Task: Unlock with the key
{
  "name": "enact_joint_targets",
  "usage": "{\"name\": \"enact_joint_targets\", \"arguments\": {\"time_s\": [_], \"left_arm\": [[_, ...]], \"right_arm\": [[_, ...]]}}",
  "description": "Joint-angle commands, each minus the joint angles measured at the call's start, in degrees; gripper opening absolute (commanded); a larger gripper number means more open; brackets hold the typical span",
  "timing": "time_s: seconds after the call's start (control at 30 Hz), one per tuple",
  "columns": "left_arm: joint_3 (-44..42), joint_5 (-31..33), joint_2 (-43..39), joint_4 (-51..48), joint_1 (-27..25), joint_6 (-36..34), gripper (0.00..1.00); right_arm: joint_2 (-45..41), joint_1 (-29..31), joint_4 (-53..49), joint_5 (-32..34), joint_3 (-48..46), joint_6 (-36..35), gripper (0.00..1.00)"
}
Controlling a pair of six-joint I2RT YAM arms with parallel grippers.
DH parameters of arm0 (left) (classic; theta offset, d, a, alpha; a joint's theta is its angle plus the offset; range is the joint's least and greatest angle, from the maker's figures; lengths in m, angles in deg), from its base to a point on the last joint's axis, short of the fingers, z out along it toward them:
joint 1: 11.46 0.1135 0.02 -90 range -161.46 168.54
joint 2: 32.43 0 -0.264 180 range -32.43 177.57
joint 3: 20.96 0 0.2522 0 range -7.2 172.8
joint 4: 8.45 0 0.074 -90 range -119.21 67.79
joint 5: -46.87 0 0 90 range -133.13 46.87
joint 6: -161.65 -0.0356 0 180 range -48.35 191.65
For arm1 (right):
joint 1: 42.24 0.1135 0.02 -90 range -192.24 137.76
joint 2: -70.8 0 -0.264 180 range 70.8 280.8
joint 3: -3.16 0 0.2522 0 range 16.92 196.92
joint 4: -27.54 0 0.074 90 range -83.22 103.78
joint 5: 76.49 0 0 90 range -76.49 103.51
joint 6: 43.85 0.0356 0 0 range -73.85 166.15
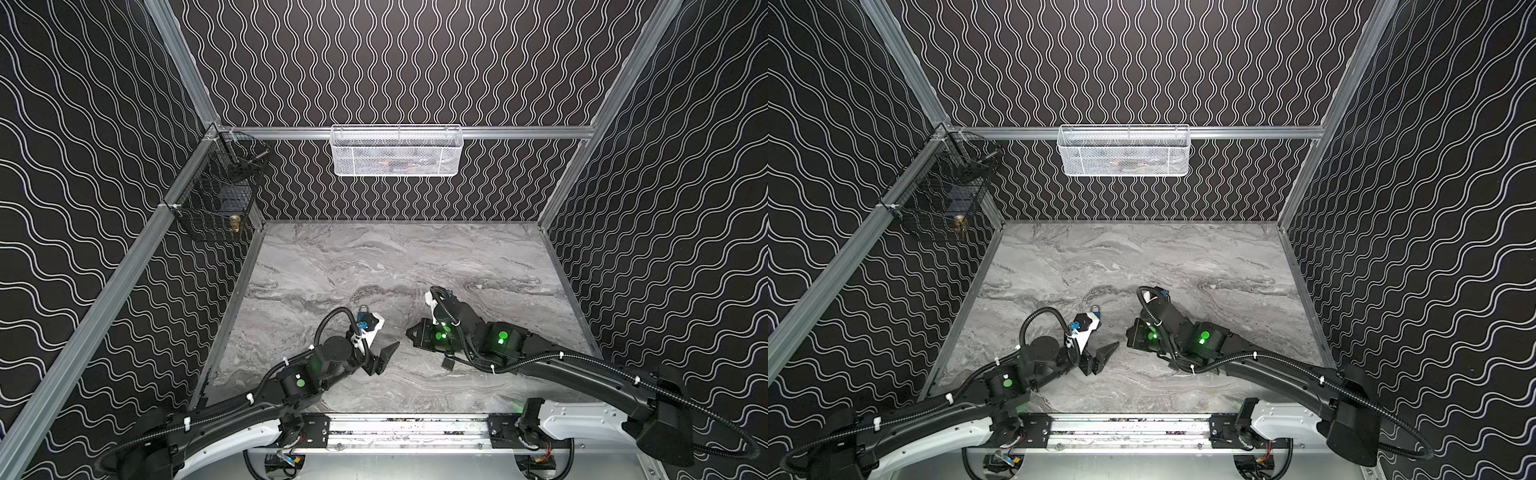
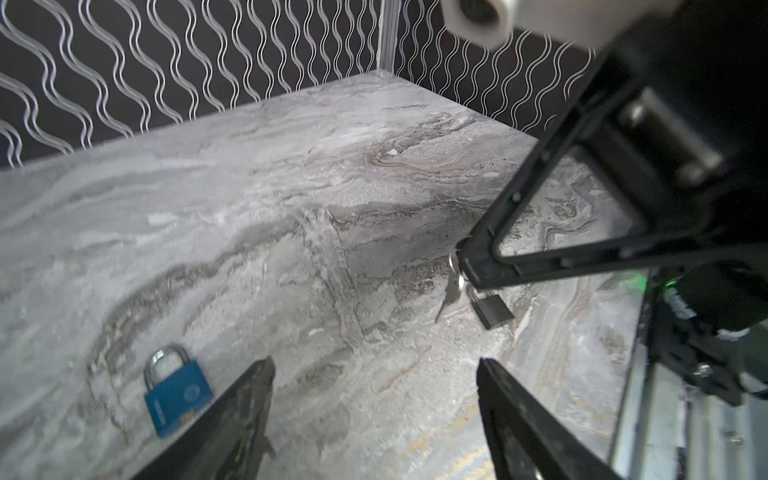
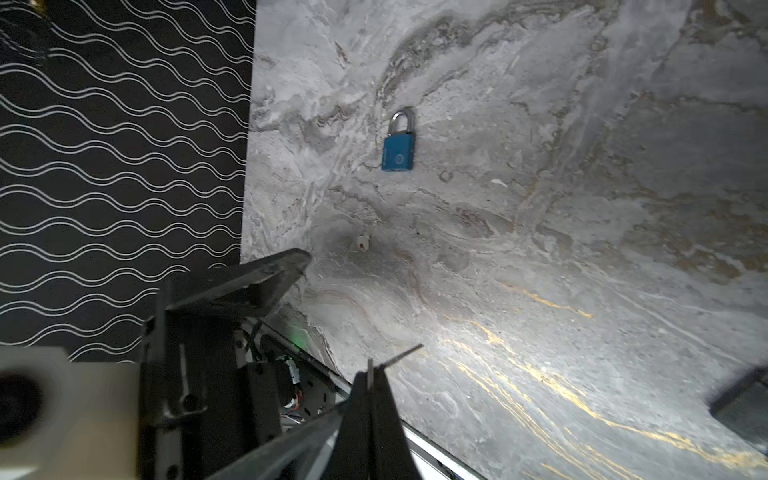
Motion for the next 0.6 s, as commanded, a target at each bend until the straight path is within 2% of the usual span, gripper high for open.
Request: {"name": "enact_joint_targets", "arguments": {"time_s": [0.0,0.2,0.4,0.57], "left_arm": [[-0.31,-1.57,2.82,11.60,-0.01,-8.88,0.80],[0.61,-1.74,9.49,19.48,-0.01,-11.57,0.76],[-0.82,-0.19,12.51,25.98,0.02,-11.09,0.61],[-1.44,-1.89,12.69,26.35,-0.01,-10.83,0.52]], "right_arm": [[0.16,-0.05,-1.27,-0.97,1.78,-1.74,0.00],[0.50,-0.05,-1.14,-2.49,3.87,-2.63,0.00],[0.44,-0.05,-1.54,-2.66,4.71,-3.20,0.00],[0.15,-0.09,-1.33,-2.38,4.72,-3.33,0.00]]}}
